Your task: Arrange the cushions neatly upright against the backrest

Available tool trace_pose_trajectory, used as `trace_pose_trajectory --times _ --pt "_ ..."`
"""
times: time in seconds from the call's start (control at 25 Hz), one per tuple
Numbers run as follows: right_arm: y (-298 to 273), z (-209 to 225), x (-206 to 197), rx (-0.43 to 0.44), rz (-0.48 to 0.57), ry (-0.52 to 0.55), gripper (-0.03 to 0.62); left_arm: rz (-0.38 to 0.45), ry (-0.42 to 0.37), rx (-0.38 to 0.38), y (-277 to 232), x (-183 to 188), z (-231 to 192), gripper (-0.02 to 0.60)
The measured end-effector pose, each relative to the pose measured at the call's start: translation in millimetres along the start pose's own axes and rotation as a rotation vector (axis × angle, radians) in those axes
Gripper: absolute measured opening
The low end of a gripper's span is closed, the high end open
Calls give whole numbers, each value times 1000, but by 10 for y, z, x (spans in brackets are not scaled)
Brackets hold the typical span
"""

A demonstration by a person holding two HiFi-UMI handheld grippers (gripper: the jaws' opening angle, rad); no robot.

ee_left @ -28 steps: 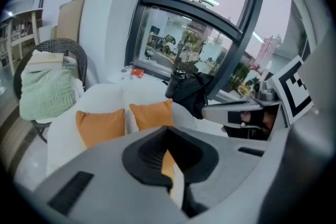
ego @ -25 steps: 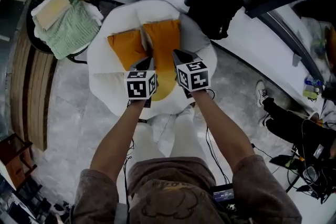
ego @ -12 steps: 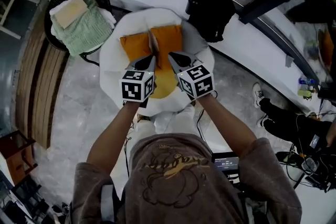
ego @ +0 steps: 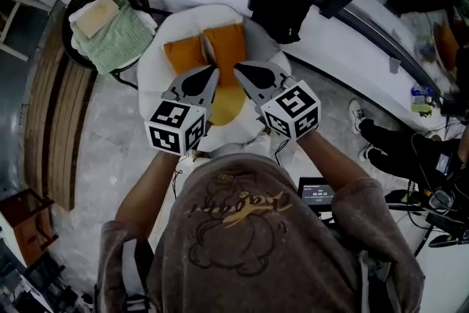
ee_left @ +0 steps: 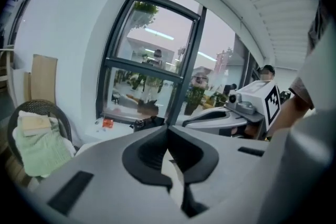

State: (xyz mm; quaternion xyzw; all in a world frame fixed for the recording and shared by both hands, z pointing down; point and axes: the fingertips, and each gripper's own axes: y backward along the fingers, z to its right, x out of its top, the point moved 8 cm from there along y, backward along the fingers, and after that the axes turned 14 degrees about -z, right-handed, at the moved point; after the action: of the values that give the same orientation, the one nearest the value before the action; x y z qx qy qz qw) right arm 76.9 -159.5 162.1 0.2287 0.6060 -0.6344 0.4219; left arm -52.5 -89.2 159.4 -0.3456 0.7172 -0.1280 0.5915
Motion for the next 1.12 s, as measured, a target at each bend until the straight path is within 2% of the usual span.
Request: trace_pose_trajectory --times 0.16,0.28,0.36,0.48,0.64,0.8,1.12 --pt "237 -229 22 20 66 93 21 137 -64 -75 246 101 234 5" --pt "337 -428 -3 39 123 164 21 184 -108 -70 430 65 349 6" --pt "378 -535 -10 47 163 173 21 202 -143 -50 534 -3 395 6" --pt "435 -564 57 54 217 144 21 212 -176 -17 604 -48 384 5" --pt "481 -484 142 59 261 130 21 200 -175 3 582 -53 294 5" --pt "559 -473 93 55 257 126 21 205 -171 14 599 -140 303 5" --pt "724 -712 82 66 247 164 21 190 -173 -8 743 -241 418 5"
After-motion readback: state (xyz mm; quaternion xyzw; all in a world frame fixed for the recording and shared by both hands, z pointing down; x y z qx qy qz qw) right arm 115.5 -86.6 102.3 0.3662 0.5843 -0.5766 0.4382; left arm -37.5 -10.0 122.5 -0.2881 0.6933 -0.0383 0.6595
